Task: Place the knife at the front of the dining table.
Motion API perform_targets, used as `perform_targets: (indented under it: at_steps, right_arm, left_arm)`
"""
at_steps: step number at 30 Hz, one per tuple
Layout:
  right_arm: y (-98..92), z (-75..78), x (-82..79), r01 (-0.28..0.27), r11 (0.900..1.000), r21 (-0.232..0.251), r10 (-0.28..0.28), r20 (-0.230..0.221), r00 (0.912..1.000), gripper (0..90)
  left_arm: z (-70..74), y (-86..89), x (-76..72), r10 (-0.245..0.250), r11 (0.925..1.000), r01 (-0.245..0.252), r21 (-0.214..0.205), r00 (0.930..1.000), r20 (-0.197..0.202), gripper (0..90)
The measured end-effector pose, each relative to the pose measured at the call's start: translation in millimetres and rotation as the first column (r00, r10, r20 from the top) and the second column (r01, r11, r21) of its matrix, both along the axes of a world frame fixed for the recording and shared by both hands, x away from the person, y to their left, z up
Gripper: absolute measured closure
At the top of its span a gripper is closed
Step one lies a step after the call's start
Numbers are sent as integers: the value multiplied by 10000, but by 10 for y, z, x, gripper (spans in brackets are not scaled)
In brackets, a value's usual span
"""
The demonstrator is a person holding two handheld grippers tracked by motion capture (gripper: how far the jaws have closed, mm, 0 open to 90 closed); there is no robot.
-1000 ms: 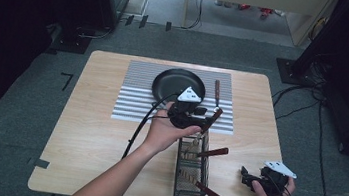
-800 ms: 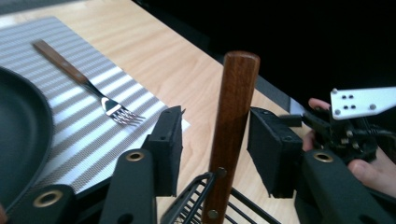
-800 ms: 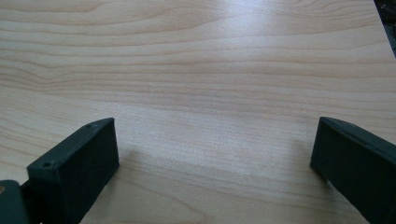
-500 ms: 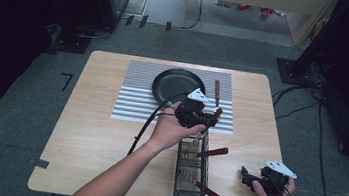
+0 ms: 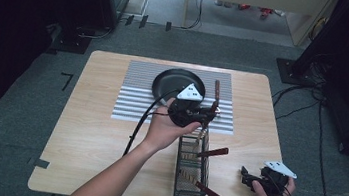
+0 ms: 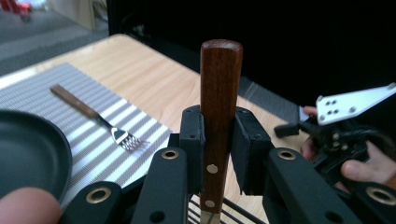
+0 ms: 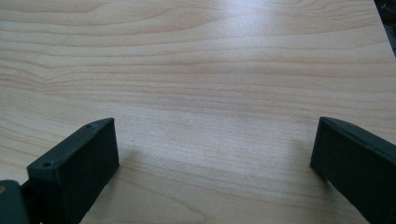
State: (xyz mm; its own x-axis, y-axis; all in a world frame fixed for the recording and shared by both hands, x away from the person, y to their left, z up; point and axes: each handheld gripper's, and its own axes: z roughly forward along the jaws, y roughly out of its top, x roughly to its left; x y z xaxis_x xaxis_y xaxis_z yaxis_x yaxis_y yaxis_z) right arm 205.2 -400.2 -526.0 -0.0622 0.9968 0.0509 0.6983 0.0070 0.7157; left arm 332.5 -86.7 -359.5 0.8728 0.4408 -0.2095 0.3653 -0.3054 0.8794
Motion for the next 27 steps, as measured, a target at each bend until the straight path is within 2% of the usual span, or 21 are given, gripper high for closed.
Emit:
perform_targets:
  at_steps: [4, 8, 15, 18, 19, 20, 21, 22, 24, 25, 27]
  right_arm:
    - [2, 0, 0, 8, 10000, -16, -8, -7, 10000, 4]
    - [5, -1, 1, 22, 10000, -13, -22, 5, 10000, 4]
    - [8, -1, 1, 36, 10000, -32, -36, -12, 10000, 4]
    - [8, -1, 1, 34, 10000, -37, -34, -14, 10000, 4]
    - [8, -1, 1, 36, 10000, -37, -36, -15, 10000, 4]
    - [8, -1, 1, 35, 10000, -41, -35, -15, 10000, 5]
    - [8, -1, 1, 33, 10000, -42, -34, -13, 10000, 4]
    - [8, -1, 1, 33, 10000, -42, -34, -13, 10000, 4]
    - [9, -1, 2, 32, 10000, -46, -32, -14, 10000, 5]
    - [9, -1, 2, 30, 10000, -53, -31, -15, 10000, 4]
    - [9, -1, 2, 25, 10000, -59, -25, -15, 10000, 5]
  left_arm:
    - [159, 151, -60, 322, 9972, -300, -680, 9990, 317, 764]
    - [303, 293, -111, 688, 9907, -613, -1217, 9959, 589, 765]
    - [563, 583, -198, 1512, 9676, -1262, -2186, 9833, 1014, 765]
    - [646, 711, -227, 1828, 9580, -1508, -2440, 9765, 1139, 765]
    - [686, 787, -240, 2069, 9507, -1706, -2590, 9710, 1200, 765]
    - [686, 787, -240, 2069, 9507, -1706, -2590, 9710, 1200, 765]
    - [726, 880, -250, 2297, 9437, -1894, -2713, 9651, 1255, 765]
    - [726, 880, -250, 2297, 9437, -1894, -2713, 9651, 1255, 765]
    - [759, 981, -262, 2600, 9333, -2146, -2878, 9569, 1296, 765]
    - [766, 1015, -264, 2702, 9305, -2232, -2904, 9536, 1326, 765]
    - [775, 1113, -262, 3039, 9215, -2545, -2934, 9429, 1366, 765]
